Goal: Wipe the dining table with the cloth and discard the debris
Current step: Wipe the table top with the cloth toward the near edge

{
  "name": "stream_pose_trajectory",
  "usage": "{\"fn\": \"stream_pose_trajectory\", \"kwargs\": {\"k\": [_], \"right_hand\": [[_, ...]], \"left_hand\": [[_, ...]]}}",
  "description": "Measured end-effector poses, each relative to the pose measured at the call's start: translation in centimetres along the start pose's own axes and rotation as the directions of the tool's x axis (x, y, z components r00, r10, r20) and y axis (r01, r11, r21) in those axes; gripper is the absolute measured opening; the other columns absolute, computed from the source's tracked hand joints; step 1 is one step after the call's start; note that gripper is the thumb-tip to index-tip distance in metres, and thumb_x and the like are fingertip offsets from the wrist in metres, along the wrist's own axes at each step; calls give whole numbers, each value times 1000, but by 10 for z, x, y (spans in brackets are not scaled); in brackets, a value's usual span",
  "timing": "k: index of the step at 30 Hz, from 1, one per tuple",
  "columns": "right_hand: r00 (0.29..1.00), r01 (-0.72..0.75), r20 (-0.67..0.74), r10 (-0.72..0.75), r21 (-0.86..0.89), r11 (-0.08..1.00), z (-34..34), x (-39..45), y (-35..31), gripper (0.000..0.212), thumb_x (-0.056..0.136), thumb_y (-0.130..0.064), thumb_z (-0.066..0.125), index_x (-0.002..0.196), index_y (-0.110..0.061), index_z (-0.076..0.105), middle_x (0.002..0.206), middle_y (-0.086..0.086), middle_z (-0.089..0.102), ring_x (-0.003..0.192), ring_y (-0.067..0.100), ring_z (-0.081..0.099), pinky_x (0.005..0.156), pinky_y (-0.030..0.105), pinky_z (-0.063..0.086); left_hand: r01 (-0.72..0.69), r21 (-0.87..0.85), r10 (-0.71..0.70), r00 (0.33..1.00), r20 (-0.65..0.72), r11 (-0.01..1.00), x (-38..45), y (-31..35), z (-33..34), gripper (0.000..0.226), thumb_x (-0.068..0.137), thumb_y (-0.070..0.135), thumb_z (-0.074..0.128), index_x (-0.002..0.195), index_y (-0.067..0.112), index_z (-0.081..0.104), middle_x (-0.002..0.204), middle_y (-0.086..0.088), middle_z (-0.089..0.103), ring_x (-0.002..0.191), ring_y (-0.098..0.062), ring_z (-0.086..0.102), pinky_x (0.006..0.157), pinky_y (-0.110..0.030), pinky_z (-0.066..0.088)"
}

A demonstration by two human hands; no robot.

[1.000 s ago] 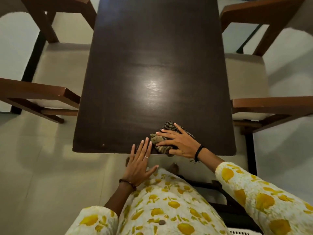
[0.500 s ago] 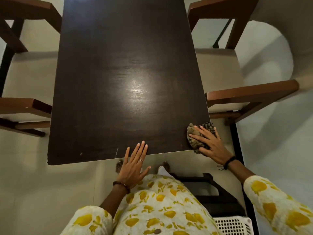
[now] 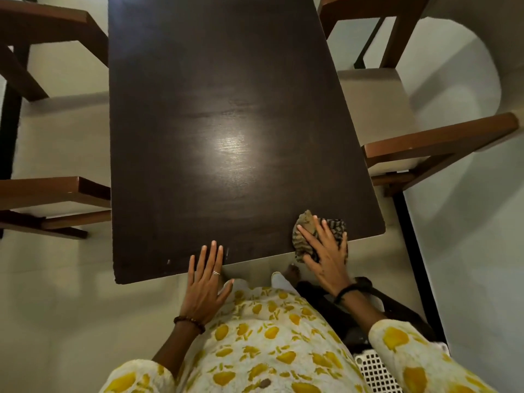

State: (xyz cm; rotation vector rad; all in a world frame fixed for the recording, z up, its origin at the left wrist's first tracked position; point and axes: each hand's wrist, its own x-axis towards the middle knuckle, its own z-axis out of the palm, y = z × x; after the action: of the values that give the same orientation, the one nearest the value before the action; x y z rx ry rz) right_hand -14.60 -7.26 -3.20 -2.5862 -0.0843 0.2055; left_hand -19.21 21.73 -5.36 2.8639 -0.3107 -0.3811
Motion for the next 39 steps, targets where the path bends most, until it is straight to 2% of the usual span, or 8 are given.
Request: {"fn": "stream_pose_trajectory", "kwargs": {"k": [4,8,13,16,20,26,34,39], "right_hand": [[998,35,53,-33,-32,999,36,-2,-57,59,77,-39,41,136,-36,38,151,0,21,139,14,10,108,42,-11],[986,103,140,-91,-82,991,64,1,-106,62,73,-36,43,135,-38,37,151,1,26,138,16,15,107,46,-7],[956,240,210,-207,-146,960,60,7,-92,64,80,-39,38,140,-49,18,153,-10,7,141,9,4,110,45,-12],[993,39,114,-23,-145,989,40,8,-68,59,83,-56,29,140,-49,14,155,-7,6,142,11,1,110,48,-11],[988,-139,38,149,-197,971,54,9,-94,63,78,-42,27,140,-42,12,156,1,8,140,14,-2,105,58,-9],[989,98,137,-48,-384,918,105,8,-164,63,78,-43,35,139,-28,33,148,14,23,135,30,22,94,70,19],[936,276,318,-150,-402,873,149,13,-240,66,75,-48,32,138,-30,31,147,16,25,134,32,25,99,70,12],[900,357,382,-211,-367,859,162,18,-260,90,64,-55,66,140,-29,25,148,16,20,138,34,11,99,67,5]], "left_hand": [[-3,21,3,999,36,1000,-9,-33,-7,71,92,57,17,147,13,5,155,-3,-3,142,-22,4,113,-45,7],[30,11,-31,999,44,999,-17,-60,-18,71,92,56,17,147,13,4,155,-3,-5,142,-20,1,114,-41,1],[98,-17,-97,994,48,995,-27,-98,-27,71,93,56,16,147,12,4,155,-4,-4,142,-20,1,114,-41,0],[164,-50,-162,986,42,985,-30,-117,-32,74,92,60,16,147,12,3,155,-10,3,142,-20,1,114,-42,2],[253,-107,-250,967,38,962,-38,-137,-39,87,86,69,21,146,6,11,151,-20,13,141,-28,6,115,-38,-2],[358,-283,-374,927,-2,890,-51,-156,-38,97,78,79,25,146,14,1,153,-13,11,141,-22,4,114,-38,-1],[371,-379,-420,906,-53,848,-47,-165,-44,116,63,87,37,147,11,11,148,4,11,138,-11,11,114,-37,-2],[361,-373,-404,914,-42,855,-49,-172,-44,108,67,85,33,146,12,17,151,1,9,138,-9,8,111,-29,-13]]}}
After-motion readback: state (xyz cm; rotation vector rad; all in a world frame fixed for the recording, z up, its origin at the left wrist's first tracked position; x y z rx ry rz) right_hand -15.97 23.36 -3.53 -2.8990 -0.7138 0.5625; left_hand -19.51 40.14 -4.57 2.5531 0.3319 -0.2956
